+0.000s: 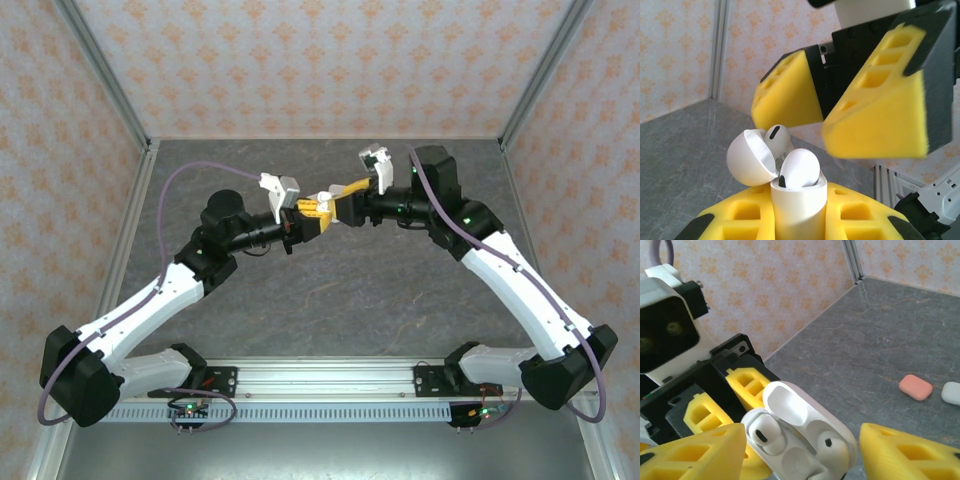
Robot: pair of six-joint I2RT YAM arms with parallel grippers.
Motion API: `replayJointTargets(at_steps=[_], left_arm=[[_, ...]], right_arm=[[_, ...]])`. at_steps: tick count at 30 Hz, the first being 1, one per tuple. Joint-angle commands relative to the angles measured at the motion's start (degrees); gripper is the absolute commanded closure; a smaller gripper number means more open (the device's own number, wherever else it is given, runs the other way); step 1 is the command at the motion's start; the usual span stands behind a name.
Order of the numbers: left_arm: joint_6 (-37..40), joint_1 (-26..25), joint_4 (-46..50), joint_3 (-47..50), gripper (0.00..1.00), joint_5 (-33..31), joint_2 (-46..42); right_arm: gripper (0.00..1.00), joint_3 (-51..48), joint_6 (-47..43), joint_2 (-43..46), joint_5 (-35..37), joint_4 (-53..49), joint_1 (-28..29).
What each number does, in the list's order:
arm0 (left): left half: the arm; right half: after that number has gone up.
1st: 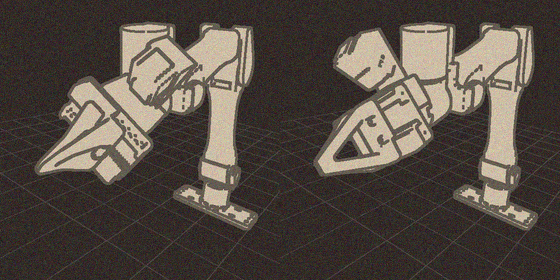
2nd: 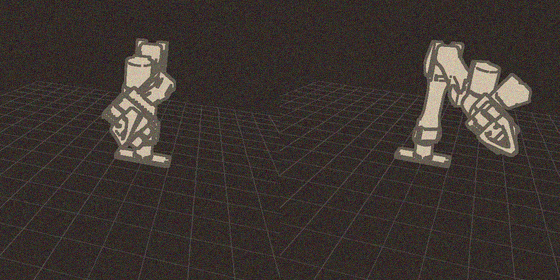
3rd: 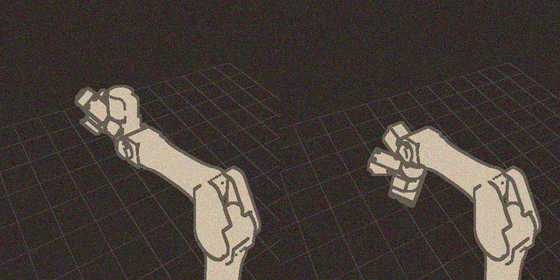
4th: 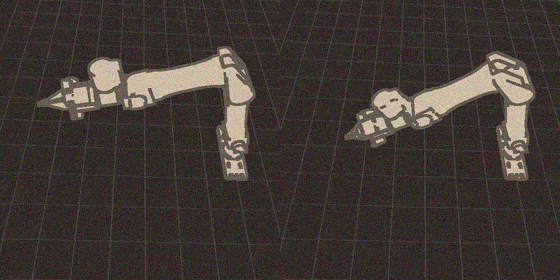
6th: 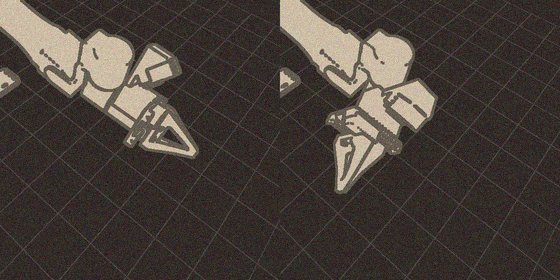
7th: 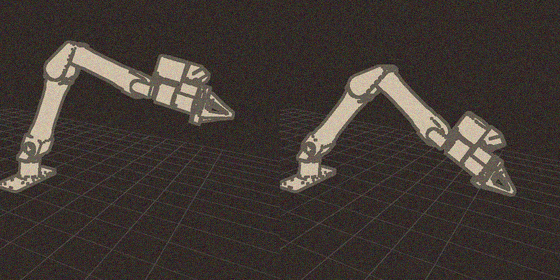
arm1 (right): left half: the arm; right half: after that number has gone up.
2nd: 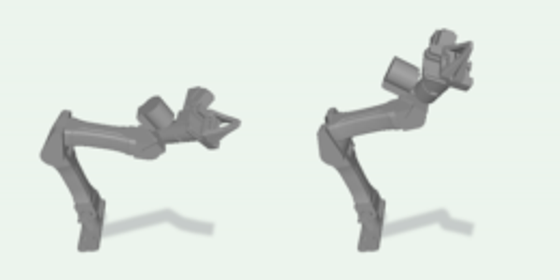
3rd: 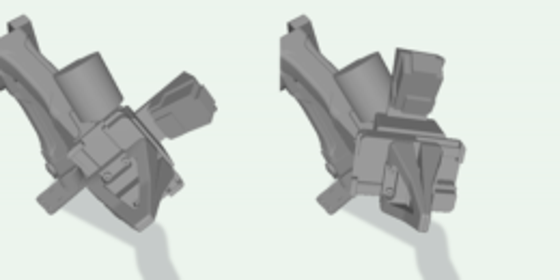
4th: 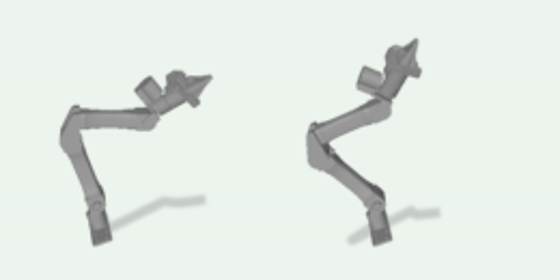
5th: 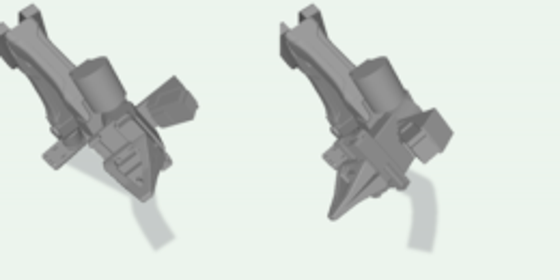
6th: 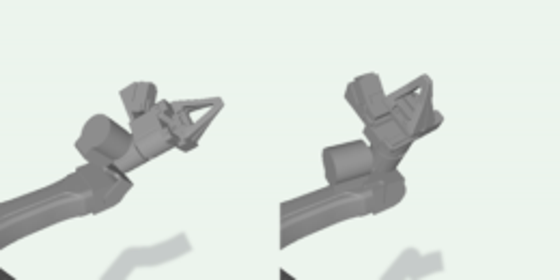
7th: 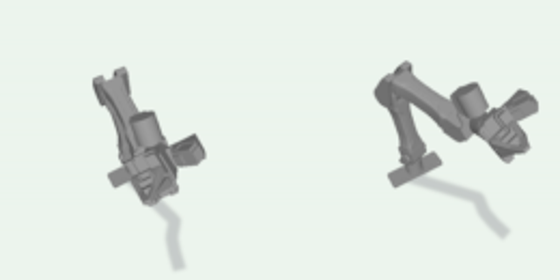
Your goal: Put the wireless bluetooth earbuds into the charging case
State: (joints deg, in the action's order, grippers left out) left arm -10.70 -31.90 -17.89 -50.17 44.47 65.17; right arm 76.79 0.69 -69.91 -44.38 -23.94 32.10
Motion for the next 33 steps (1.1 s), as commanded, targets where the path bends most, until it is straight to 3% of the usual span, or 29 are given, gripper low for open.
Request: replayJointTargets(at_steps=[1, 11, 21, 26, 33], left_arm=[[-0.03, -0.32, -3.9, 0.6, 1.0, -0.96, -0.92], [0.95, -0.36, -8.7, 2.36, 1.0, -2.69, -2.03], [8.32, -1.3, -11.72, 1.21, 1.0, -10.52, -4.0], [11.87, -1.76, -15.78, 0.02, 1.0, -11.33, -3.52], [14.26, -1.98, -17.44, -3.82, 1.0, -8.26, -1.08]], right_arm=[[0.34, 2.87, 1.06, 0.33, -0.07, 1.23, -0.05], [0.29, 6.13, 2.09, 1.0, 2.04, -3.86, -1.66], [0.26, 16.69, 7.17, -0.36, 4.61, -15.56, -5.54], [0.28, 21.46, 9.71, -2.06, 0.26, -16.51, -5.59], [0.36, 29.03, 4.5, -6.41, -6.98, -20.63, -5.42]])
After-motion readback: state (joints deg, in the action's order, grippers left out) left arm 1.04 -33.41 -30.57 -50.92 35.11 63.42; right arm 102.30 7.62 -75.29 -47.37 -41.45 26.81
